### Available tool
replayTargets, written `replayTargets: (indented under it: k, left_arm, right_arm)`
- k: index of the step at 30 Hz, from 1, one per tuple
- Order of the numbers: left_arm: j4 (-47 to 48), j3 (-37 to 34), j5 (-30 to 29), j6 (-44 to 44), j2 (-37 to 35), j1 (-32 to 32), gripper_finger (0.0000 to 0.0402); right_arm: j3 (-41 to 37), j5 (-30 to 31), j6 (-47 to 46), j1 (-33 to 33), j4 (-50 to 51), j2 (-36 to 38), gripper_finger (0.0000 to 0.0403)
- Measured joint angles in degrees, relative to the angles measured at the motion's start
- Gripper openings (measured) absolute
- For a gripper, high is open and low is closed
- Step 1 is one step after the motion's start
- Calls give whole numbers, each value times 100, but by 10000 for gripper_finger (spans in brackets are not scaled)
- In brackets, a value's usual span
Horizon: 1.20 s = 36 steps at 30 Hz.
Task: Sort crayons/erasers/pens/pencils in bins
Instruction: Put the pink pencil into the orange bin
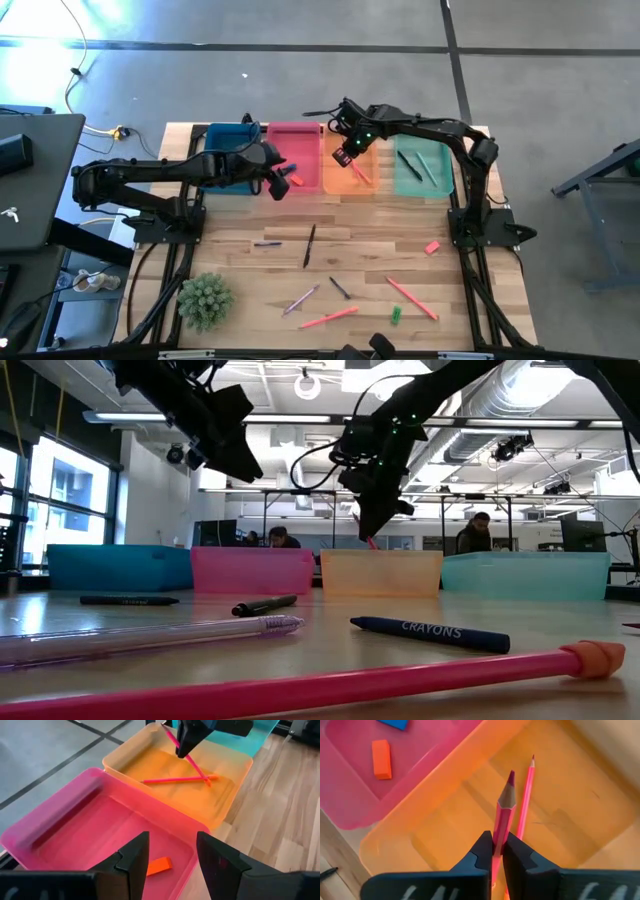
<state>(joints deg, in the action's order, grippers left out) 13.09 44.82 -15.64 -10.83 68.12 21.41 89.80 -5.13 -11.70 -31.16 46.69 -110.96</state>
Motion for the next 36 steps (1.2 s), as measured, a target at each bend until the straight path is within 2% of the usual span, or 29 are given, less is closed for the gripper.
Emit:
replayTargets:
  k: [16, 24, 36]
  left_arm:
    - [305, 0, 0, 0, 0, 0, 154]
    - [666, 0, 197, -8, -29, -4, 154]
    - [1943, 385, 784, -396, -61, -8, 154]
  right_arm:
    - [0, 52, -133, 0, 12, 0, 98]
    - [2, 56, -167, 4, 247, 45, 103]
    - [13, 52, -98, 177, 536, 937, 103]
